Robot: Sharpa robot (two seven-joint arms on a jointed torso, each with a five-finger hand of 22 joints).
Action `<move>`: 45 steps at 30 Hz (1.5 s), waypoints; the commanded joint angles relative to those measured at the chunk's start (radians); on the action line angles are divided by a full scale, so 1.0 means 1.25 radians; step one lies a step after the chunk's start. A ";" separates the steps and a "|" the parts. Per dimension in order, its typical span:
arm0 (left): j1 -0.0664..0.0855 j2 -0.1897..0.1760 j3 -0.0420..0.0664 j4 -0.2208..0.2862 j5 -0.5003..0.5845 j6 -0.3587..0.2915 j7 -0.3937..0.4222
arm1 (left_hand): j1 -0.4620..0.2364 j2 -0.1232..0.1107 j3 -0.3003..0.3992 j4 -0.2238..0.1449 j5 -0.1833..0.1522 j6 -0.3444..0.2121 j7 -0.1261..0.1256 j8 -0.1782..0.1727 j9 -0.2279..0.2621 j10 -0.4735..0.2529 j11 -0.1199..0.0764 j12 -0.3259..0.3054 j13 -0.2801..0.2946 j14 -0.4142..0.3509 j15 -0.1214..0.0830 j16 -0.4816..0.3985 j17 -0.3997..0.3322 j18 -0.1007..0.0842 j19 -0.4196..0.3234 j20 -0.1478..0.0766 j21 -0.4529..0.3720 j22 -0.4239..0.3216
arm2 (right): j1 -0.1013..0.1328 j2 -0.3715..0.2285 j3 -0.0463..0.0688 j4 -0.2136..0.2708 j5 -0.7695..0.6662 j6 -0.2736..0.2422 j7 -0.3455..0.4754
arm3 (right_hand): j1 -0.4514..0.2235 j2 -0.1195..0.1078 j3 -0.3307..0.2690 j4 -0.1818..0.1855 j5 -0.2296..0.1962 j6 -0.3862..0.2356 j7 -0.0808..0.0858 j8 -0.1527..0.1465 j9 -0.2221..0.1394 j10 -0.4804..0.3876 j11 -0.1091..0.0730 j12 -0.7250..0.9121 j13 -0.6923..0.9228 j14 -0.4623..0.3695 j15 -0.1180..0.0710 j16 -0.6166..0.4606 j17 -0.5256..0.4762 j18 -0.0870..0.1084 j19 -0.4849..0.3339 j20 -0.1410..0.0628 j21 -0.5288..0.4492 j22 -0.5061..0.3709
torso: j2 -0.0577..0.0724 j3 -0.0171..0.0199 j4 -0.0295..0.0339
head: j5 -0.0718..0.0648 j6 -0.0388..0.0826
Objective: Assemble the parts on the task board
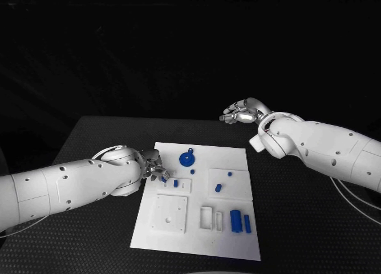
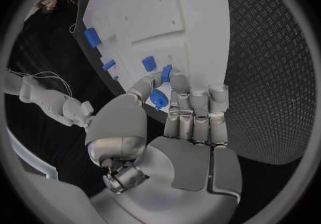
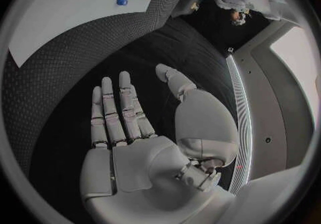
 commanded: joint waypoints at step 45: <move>-0.010 0.002 0.001 -0.005 -0.022 0.055 0.005 | 0.009 0.012 0.049 -0.045 -0.002 0.022 -0.023 0.002 0.000 0.050 -0.059 0.007 0.002 0.055 -0.073 0.006 0.002 0.012 0.005 -0.107 0.007 0.016 | -0.001 0.000 0.000 0.000 0.003 0.013 0.005 | -0.004 0.000 -0.001 0.008 0.006 0.007 0.004 0.004 -0.002 -0.073 0.043 0.004 -0.006 -0.007 0.001 0.004 -0.003 -0.004 -0.004 0.001 -0.007 0.004 | 0.000 -0.0001 0.0004 | -0.004 -0.004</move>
